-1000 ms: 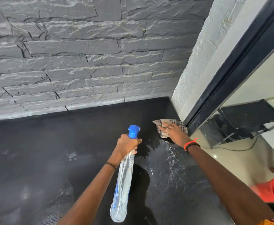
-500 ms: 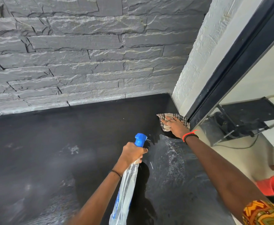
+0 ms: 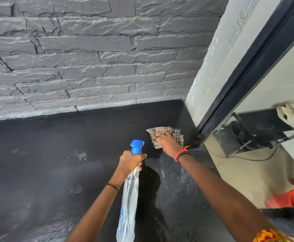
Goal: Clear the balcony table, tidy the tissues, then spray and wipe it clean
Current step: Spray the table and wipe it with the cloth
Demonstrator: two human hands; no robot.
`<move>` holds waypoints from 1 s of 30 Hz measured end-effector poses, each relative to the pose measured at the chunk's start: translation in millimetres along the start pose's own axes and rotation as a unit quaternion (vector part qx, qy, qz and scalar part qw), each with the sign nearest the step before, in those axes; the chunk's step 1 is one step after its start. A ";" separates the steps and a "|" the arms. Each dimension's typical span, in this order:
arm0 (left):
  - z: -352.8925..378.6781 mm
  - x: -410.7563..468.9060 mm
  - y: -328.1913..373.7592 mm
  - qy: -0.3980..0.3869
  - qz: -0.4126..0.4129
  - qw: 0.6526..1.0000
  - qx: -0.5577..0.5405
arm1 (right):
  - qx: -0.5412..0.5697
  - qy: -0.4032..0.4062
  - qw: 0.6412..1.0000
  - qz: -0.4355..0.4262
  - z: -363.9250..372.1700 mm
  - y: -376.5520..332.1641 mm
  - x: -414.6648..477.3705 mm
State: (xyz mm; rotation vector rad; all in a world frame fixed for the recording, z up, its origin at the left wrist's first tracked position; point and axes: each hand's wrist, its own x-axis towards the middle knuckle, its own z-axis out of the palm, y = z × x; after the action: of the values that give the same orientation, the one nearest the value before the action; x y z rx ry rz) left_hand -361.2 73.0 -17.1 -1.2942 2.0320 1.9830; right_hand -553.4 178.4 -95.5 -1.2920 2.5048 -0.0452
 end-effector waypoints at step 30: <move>-34.3 -20.9 -22.9 0.015 -0.004 1.000 -0.012 | -0.035 -0.009 0.997 -0.071 16.6 -33.6 -89.9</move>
State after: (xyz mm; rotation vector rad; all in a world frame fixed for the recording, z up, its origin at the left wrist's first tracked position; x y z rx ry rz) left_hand -317.3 58.7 -18.0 -1.3424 2.0184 2.0024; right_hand -473.5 232.3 -81.4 -1.4911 2.4162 0.0223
